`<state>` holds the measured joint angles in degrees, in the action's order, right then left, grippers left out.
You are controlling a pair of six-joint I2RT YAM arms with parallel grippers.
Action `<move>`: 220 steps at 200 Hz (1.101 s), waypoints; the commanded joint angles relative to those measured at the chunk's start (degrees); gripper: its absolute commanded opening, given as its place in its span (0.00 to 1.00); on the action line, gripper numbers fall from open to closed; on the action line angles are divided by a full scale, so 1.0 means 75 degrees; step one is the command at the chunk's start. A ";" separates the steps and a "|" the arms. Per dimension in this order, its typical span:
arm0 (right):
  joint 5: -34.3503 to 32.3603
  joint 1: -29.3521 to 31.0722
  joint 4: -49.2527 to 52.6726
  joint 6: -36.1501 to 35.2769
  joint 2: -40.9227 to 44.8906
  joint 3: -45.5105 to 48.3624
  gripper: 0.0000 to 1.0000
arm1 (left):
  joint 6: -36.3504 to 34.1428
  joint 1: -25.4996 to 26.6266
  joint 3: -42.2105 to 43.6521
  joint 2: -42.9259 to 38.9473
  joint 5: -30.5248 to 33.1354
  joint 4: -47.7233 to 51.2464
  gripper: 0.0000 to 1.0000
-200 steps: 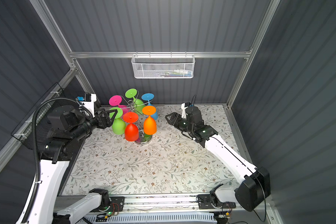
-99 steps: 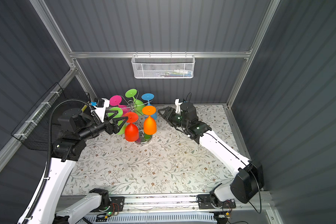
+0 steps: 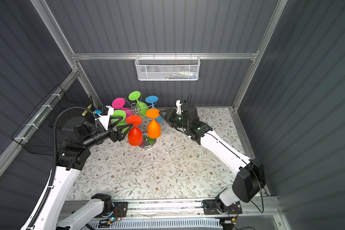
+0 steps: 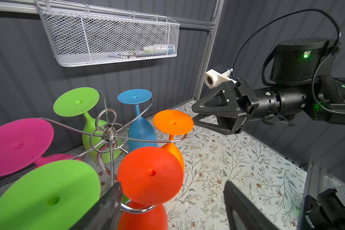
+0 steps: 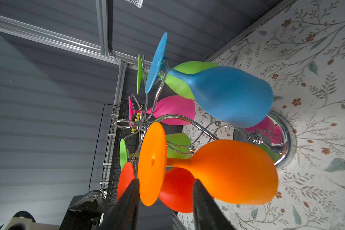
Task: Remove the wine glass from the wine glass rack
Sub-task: 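Close right gripper on orange glass foot while left gripper holds near red glass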
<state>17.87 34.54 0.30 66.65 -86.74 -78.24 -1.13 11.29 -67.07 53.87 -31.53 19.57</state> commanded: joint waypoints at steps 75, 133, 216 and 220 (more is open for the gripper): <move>0.0354 0.0158 -0.0613 0.0580 -0.0634 -0.0631 0.23 | -0.0182 0.0019 0.0503 -0.0338 0.0639 -0.0476 0.80; -0.0063 0.0165 -0.0631 0.0549 -0.0476 -0.0514 0.09 | -0.0181 0.0018 0.0565 -0.0316 0.0694 -0.0530 0.80; -0.0250 0.0212 -0.0571 0.0419 -0.0260 -0.0514 0.08 | -0.0158 0.0028 0.0608 -0.0151 0.0746 -0.0553 0.80; -0.0241 0.0218 -0.0573 0.0418 -0.0253 -0.0514 0.08 | -0.0156 0.0020 0.0600 -0.0142 0.0753 -0.0555 0.80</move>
<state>16.84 35.83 -3.20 70.89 -90.41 -81.19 -1.54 11.29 -63.13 52.38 -26.50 16.64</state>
